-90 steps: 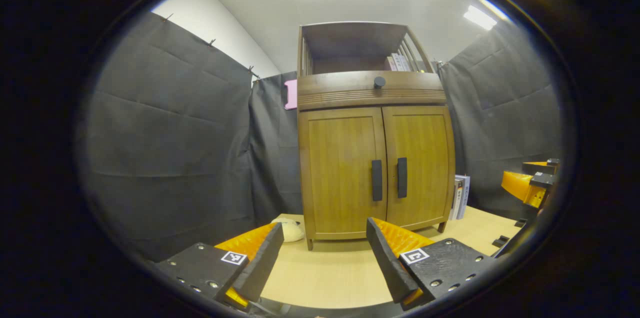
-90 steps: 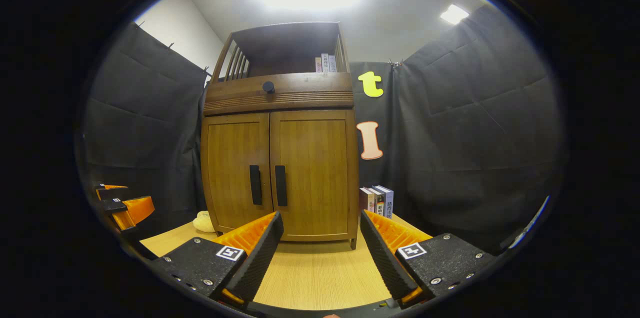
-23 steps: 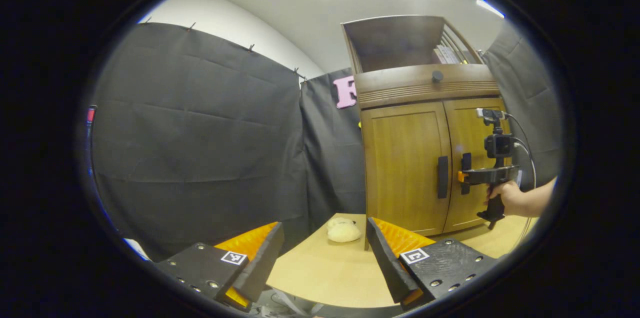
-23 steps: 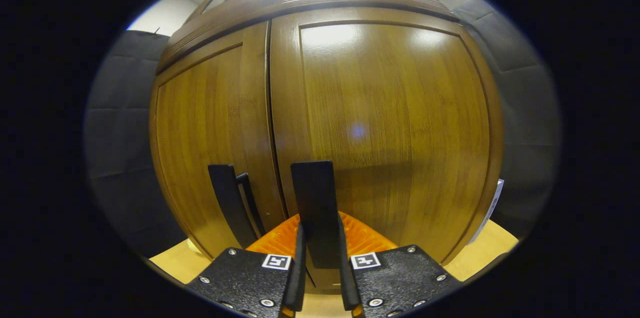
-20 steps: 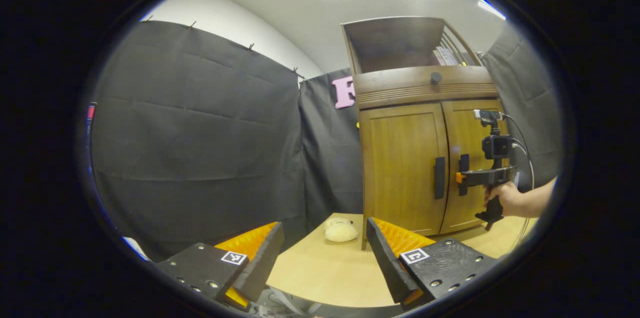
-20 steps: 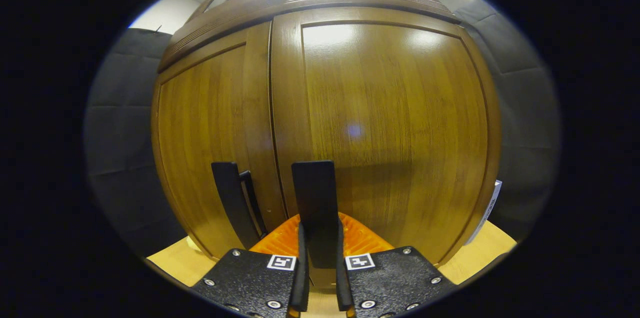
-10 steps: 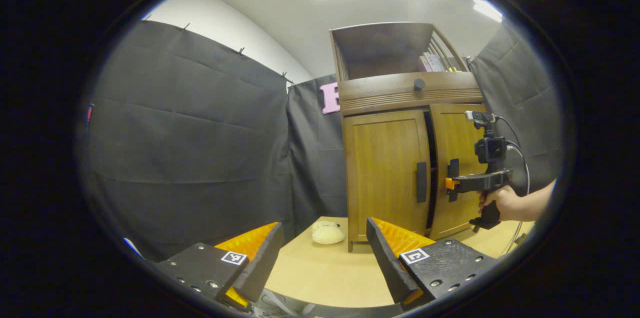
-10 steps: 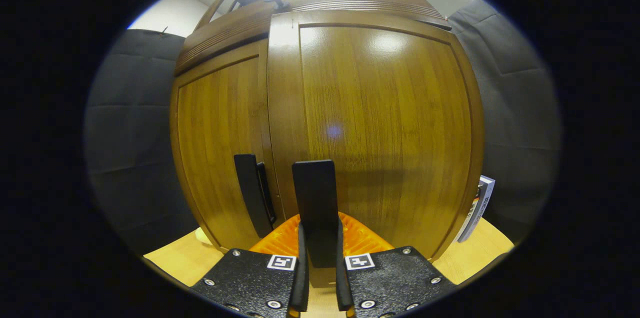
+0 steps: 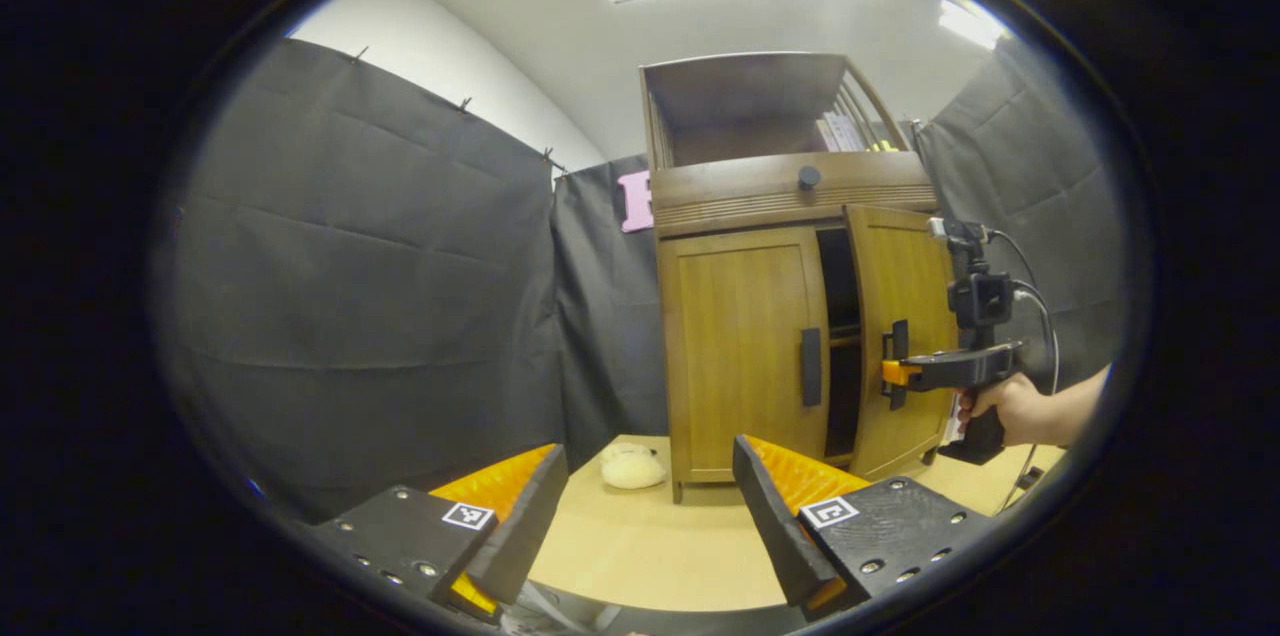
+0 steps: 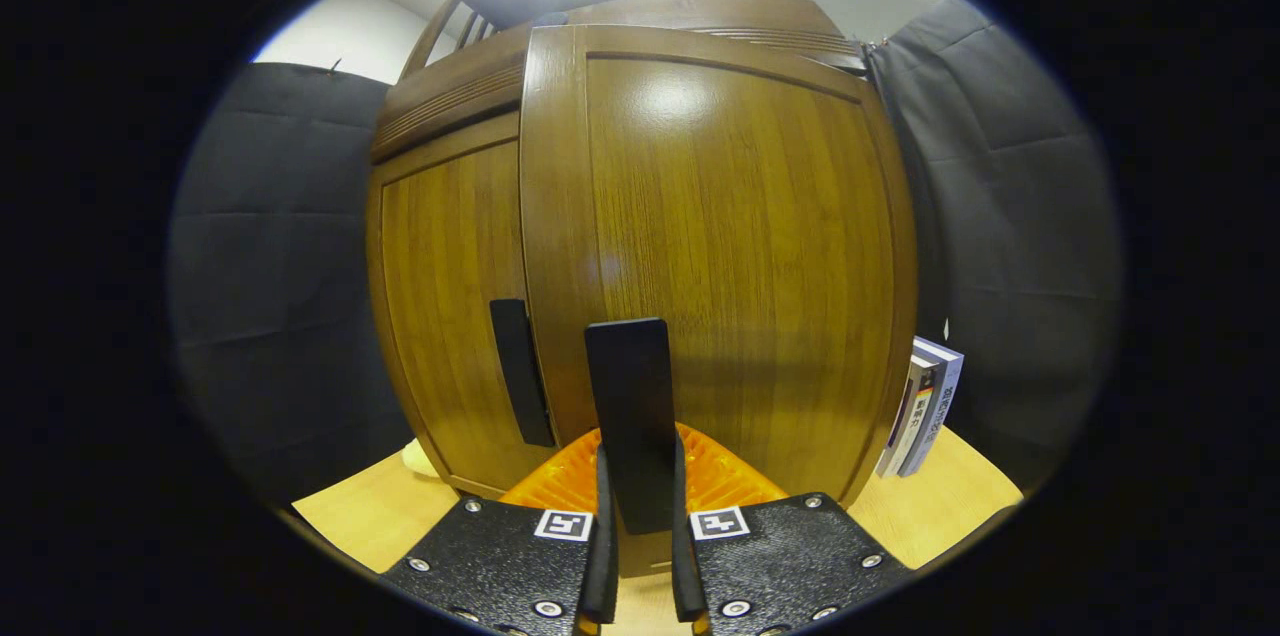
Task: Open the right door of the double-door shoe cabinet with the right hand, and open the left door with the left hand.
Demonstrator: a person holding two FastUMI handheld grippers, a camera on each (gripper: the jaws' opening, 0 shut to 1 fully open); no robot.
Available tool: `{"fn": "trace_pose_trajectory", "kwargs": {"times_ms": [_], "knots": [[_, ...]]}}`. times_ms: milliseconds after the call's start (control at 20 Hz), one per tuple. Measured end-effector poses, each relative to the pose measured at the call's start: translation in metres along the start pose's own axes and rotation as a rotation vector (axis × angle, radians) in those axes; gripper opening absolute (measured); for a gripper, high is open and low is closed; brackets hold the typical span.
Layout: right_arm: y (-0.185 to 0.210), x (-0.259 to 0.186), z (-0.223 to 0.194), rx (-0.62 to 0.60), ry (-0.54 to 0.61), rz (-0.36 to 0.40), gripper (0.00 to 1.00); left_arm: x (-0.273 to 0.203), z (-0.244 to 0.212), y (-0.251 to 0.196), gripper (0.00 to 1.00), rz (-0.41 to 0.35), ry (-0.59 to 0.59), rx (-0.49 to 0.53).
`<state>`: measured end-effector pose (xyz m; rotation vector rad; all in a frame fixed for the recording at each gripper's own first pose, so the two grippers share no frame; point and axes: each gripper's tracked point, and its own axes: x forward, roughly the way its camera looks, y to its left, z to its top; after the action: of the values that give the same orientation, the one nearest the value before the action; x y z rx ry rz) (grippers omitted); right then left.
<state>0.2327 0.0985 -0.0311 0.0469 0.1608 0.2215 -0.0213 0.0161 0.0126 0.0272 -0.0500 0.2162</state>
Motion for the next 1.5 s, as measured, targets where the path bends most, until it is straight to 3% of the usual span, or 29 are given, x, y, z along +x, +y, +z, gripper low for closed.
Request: {"fn": "trace_pose_trajectory", "kwargs": {"times_ms": [650, 850, 900, 1000, 1500], "knots": [[-0.026, -0.053, -0.003, 0.007, -0.01, -0.03, 0.2, 0.005, 0.009, -0.002, 0.95, -0.09, -0.031, -0.001], [-0.043, -0.075, -0.003, 0.018, -0.014, -0.058, 0.21, 0.007, 0.01, -0.005, 0.95, -0.122, -0.038, 0.0], [-0.047, -0.081, -0.003, 0.018, -0.015, -0.065, 0.21, 0.007, 0.01, -0.006, 1.0, -0.131, -0.039, 0.0], [-0.055, -0.09, -0.003, 0.018, -0.02, -0.077, 0.21, 0.008, 0.009, -0.008, 0.95, -0.146, -0.039, -0.002], [-0.099, -0.121, -0.006, 0.041, -0.031, -0.174, 0.2, 0.016, 0.006, -0.015, 0.95, -0.2, -0.043, -0.013]]}}
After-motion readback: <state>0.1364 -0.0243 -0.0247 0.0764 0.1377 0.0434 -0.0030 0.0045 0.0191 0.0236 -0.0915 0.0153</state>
